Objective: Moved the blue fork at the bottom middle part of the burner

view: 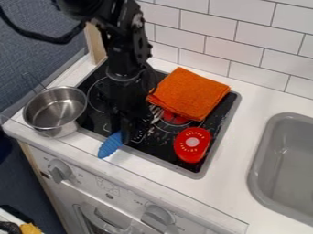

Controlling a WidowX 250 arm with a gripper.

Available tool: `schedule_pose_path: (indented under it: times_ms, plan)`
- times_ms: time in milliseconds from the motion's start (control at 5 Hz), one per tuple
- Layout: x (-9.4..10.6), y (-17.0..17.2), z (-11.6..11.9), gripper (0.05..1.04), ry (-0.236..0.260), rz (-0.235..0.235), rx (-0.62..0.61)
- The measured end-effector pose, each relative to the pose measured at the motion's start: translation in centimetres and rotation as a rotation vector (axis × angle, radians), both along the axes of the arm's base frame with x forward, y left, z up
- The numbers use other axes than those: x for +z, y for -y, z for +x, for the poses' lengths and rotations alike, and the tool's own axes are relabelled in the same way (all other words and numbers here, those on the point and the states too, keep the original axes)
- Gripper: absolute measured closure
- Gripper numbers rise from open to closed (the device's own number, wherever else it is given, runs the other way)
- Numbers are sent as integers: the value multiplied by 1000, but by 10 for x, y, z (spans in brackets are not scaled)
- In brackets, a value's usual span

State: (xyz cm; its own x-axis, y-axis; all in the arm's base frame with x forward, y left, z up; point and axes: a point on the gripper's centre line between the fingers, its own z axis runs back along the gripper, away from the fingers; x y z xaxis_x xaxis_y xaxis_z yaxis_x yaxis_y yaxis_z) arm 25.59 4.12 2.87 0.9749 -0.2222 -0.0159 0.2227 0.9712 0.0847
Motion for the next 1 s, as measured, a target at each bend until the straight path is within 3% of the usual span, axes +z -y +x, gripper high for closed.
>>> schedule_pose_path:
  times_ms: [400, 600, 1000]
  plan:
    - [-2, -2, -6, 734, -1, 16, 8]
    - [-2, 0, -6, 671, -2, 22, 4]
    - [-5, 2, -8, 102, -19, 25, -12]
